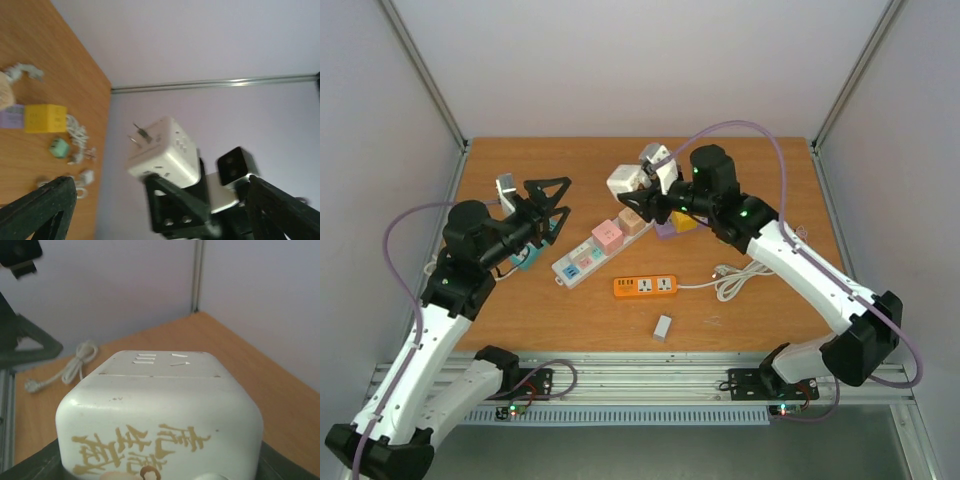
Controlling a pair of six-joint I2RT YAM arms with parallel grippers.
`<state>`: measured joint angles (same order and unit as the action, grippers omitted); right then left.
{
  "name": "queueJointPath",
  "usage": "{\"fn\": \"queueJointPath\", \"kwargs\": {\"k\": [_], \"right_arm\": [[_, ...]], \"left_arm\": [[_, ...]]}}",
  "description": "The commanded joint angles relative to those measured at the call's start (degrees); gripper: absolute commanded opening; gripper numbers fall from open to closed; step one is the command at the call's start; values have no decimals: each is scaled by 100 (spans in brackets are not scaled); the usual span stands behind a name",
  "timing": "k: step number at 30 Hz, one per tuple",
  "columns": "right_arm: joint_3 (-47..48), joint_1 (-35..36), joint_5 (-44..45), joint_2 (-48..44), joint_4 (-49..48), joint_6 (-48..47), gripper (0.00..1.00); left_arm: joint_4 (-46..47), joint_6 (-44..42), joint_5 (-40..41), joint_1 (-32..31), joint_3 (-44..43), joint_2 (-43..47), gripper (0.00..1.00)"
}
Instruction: Insert the plug
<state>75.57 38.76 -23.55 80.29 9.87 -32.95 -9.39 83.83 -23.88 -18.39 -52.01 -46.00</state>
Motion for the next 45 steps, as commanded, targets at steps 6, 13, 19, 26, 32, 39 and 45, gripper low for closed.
{"fn": "queueJointPath", "kwargs": {"k": [6,13,19,26,32,39,45], "right_arm": [[699,-184,-292,-175,3255,-1223,35],[846,-181,5,316,4659,-1844,37],[1226,-177,269,976,5344,-1986,38],[1332,-116,13,1488,5380,-2461,40],[1906,-115,-81,2271,5927,-2807,42],[1503,-24,-50,2492,5667,-3140,43],[885,17,-191,2284,5118,-3476,43]], "left_arm": [[-2230,-4326,1055,10,-573,196,94],[-2768,-6018,1990,7,-536,562,96],[-2604,-6555,2066,5,-176,640,97],[-2411,-6658,2109,6,72,568,98],[-2421,-6696,2122,4,94,496,98],[-2470,-6663,2155,11,111,441,98],[-2461,-6669,2186,8,112,382,98]]}}
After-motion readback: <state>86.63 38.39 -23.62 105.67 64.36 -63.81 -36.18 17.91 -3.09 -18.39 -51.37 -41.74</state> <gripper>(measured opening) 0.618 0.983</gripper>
